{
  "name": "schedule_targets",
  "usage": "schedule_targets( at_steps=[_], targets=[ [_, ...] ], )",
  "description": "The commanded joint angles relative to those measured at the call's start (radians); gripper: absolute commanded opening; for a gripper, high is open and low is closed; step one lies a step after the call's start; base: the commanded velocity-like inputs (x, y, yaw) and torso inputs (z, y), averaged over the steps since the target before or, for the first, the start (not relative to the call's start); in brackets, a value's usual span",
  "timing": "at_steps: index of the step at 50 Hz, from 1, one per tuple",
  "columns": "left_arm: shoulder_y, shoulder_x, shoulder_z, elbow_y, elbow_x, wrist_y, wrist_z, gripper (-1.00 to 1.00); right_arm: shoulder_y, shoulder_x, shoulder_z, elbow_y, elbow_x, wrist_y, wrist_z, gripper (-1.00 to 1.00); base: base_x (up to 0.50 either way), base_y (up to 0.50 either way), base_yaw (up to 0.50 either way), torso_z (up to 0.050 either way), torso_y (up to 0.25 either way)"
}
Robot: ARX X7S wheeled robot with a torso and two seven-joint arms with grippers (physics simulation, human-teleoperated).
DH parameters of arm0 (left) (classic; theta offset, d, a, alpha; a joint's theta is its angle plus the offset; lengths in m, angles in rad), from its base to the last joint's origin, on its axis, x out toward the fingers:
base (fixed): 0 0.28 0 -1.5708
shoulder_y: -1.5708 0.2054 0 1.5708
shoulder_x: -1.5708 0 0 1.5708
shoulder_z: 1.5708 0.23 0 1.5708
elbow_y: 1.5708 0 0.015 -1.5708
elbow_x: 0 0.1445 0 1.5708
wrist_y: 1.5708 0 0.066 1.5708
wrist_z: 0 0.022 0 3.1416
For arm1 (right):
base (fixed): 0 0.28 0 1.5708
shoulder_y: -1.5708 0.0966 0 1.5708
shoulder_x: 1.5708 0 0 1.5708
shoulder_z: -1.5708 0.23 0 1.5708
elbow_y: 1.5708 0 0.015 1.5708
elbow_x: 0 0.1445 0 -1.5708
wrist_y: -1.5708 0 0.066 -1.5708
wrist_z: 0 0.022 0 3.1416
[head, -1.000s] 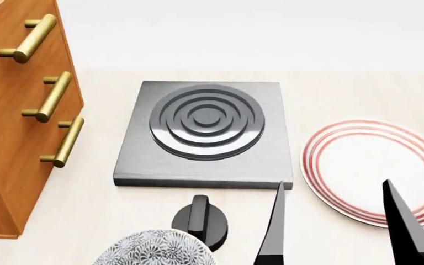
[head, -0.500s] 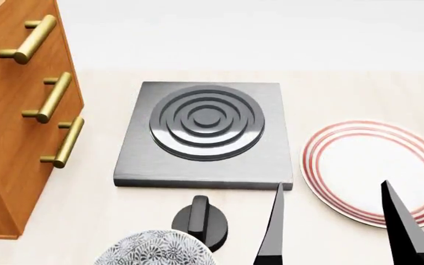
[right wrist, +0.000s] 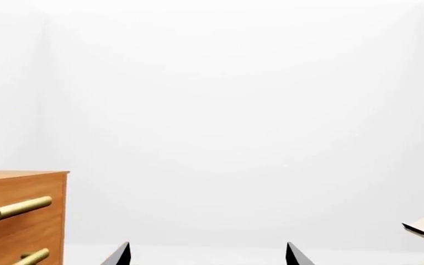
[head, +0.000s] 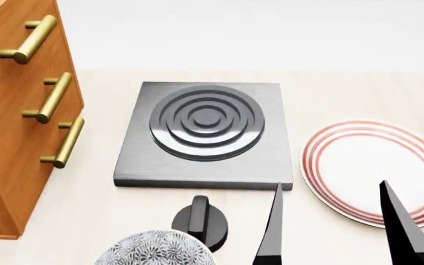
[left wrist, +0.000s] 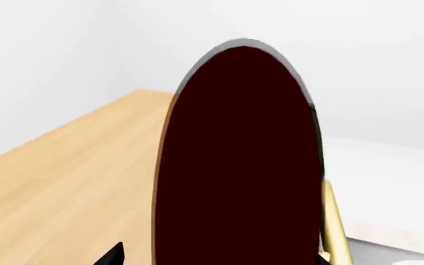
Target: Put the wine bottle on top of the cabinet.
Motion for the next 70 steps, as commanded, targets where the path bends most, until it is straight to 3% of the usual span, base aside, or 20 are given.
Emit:
schedule_targets(
  at_steps=[1, 21, 32, 36, 45, 61, 70],
  targets=[
    [0.017, -0.003, 0.005, -0.021, 0.028, 0.022, -0.015, 1.0, 0.0, 0.004, -0.001, 0.001, 0.004, -0.004, 0.001, 1.0, 0.0, 0.0, 0.0, 0.0, 0.0],
    [0.108, -0.011, -0.023, 0.089, 0.009, 0.088, -0.001, 1.0, 0.006, 0.002, -0.027, 0.008, -0.007, -0.004, -0.001, 1.0, 0.0, 0.0, 0.0, -0.001, 0.0],
    [0.137, -0.028, -0.012, 0.259, -0.014, 0.058, 0.022, 1.0, 0.01, 0.0, -0.04, 0.011, -0.011, -0.004, -0.002, 1.0, 0.0, 0.0, 0.0, 0.0, 0.0],
    [0.148, -0.062, 0.052, 0.313, 0.009, 0.061, 0.026, 1.0, 0.013, 0.0, -0.044, 0.012, -0.011, -0.003, -0.003, 1.0, 0.0, 0.0, 0.0, 0.0, 0.0],
    [0.18, -0.063, 0.041, 0.433, -0.003, 0.041, 0.023, 1.0, 0.015, -0.001, -0.053, 0.014, -0.012, -0.003, -0.004, 1.0, 0.0, 0.0, 0.0, 0.0, 0.0],
    [0.246, -0.035, -0.045, 0.82, -0.058, -0.064, 0.014, 1.0, 0.028, -0.012, -0.088, 0.028, -0.028, -0.004, -0.013, 1.0, 0.0, 0.0, 0.0, 0.0, 0.0],
    [0.393, -0.016, -0.054, 1.079, -0.061, -0.095, -0.02, 1.0, 0.038, -0.013, -0.099, 0.018, -0.027, 0.008, -0.009, 1.0, 0.0, 0.0, 0.0, 0.0, 0.0]
  ],
)
